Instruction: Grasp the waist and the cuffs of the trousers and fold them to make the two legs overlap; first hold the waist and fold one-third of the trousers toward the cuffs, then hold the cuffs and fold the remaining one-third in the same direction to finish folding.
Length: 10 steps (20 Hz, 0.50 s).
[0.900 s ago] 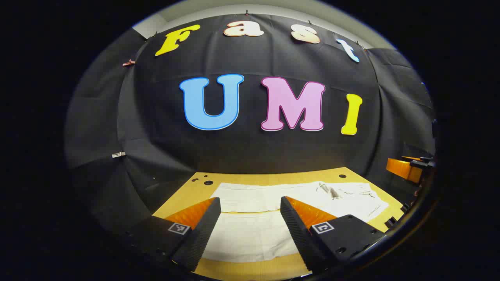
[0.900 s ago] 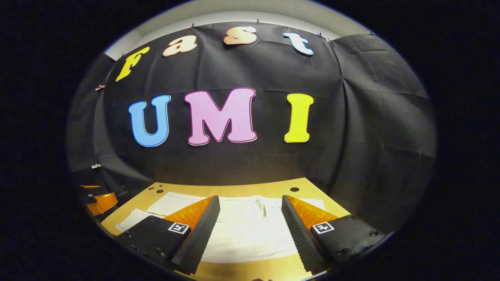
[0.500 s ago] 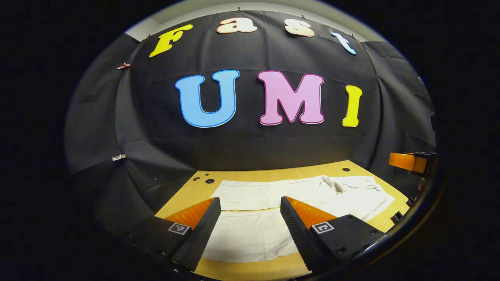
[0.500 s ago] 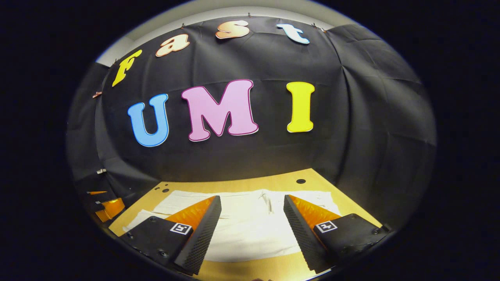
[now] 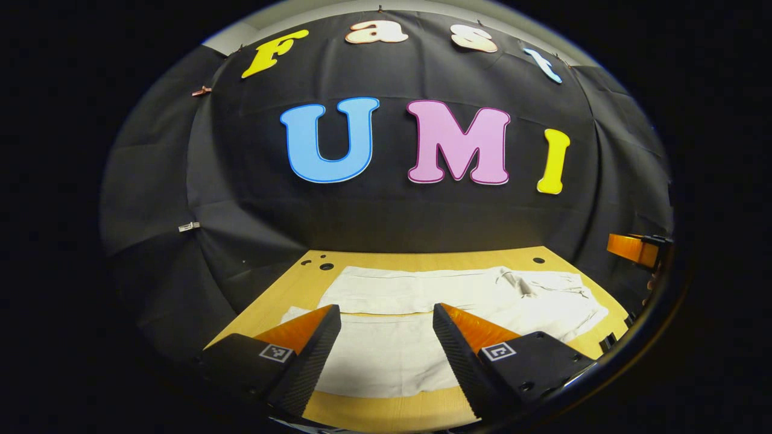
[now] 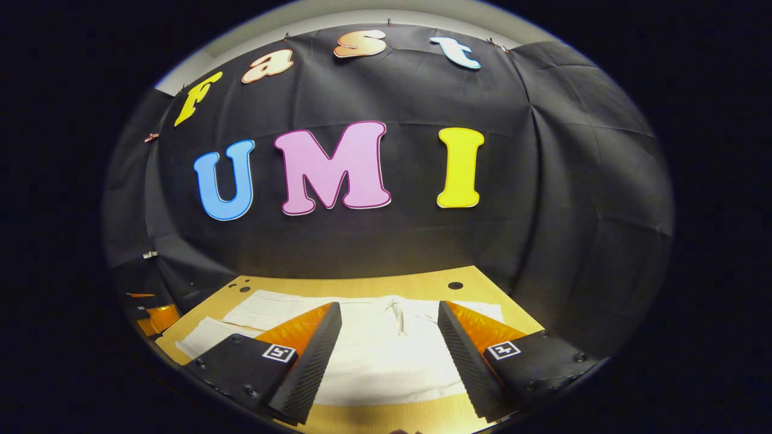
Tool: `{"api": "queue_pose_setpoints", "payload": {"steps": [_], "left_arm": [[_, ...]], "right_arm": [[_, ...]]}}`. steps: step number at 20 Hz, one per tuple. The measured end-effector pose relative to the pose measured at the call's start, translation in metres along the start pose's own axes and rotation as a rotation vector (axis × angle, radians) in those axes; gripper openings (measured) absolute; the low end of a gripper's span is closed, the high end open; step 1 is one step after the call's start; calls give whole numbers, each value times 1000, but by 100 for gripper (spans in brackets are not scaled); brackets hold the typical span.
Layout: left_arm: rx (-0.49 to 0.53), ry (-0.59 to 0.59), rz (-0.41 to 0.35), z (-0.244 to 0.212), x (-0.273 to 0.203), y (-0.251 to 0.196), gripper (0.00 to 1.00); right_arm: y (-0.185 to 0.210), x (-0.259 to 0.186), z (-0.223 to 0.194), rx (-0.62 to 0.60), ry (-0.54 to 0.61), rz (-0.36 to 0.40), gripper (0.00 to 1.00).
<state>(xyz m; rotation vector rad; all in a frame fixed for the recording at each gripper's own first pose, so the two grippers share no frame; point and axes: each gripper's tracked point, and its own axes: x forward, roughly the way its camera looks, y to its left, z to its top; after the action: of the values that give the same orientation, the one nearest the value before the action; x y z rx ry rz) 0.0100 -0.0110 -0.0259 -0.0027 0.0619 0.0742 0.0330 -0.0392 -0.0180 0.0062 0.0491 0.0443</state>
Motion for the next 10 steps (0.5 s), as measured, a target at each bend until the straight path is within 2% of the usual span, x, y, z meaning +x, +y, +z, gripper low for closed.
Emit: {"api": "queue_pose_setpoints", "payload": {"steps": [5,10], "left_arm": [[19,15,27,-7,3,3,98],[62,19,36,-10,6,0,98]], "right_arm": [[-14,13,-10,-95,25,10,99],[-23,24,-35,-285,78,85,98]]}}
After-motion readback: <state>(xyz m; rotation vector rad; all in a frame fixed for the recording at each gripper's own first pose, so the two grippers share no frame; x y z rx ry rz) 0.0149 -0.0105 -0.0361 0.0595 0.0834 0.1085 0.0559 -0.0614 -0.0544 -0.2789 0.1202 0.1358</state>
